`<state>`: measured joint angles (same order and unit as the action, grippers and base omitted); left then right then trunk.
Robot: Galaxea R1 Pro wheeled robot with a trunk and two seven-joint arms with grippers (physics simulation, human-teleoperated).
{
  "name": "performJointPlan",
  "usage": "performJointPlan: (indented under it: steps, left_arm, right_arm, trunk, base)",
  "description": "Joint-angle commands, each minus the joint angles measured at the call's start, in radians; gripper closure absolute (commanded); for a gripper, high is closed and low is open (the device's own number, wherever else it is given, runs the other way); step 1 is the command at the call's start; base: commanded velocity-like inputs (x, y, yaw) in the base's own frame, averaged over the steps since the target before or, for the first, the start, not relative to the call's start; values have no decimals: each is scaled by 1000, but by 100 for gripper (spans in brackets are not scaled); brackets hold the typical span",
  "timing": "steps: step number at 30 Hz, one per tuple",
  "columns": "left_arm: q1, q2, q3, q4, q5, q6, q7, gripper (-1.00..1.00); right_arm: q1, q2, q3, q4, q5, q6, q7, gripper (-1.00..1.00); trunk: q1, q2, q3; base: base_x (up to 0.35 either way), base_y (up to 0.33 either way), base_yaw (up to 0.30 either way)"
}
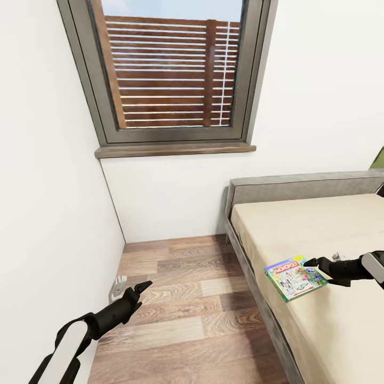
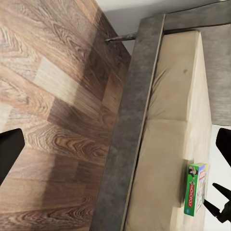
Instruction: Put all the toys in the child's room - the three board games (two on the bed and one on the table), the two jigsaw puzzles on the table, and the tennis ball on the table - inside the toy box on the table in the child's room.
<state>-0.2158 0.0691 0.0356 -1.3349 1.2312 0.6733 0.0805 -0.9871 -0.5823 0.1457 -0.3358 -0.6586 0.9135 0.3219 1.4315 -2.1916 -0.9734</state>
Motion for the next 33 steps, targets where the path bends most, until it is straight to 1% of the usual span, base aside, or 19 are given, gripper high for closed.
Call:
performJointPlan:
  steps: [1, 14, 25, 33]
  left_arm:
    - [0, 0, 1, -1, 10, 5, 8, -100]
    - [0, -1, 1, -1, 7, 5, 9, -100]
    - [0, -1, 1, -1, 5, 5, 9, -100]
    - [0, -1, 1, -1, 5, 5, 8, -100]
  right_arm:
    - [-1, -1, 5, 0, 8, 1, 10, -100]
    - [-1, -1, 5, 0, 7, 0, 10, -100]
    - [-1, -1, 5, 0, 7, 1, 11, -100]
    - [-1, -1, 5, 0, 7, 1, 11, -100]
  trunk:
    - [0, 0, -1]
    - [0, 0, -1]
    - [0, 0, -1]
    - [0, 0, -1]
  base:
    - [-5, -2, 0]
    - [-2, -1, 7]
    - [0, 0, 114]
    - [0, 0, 44]
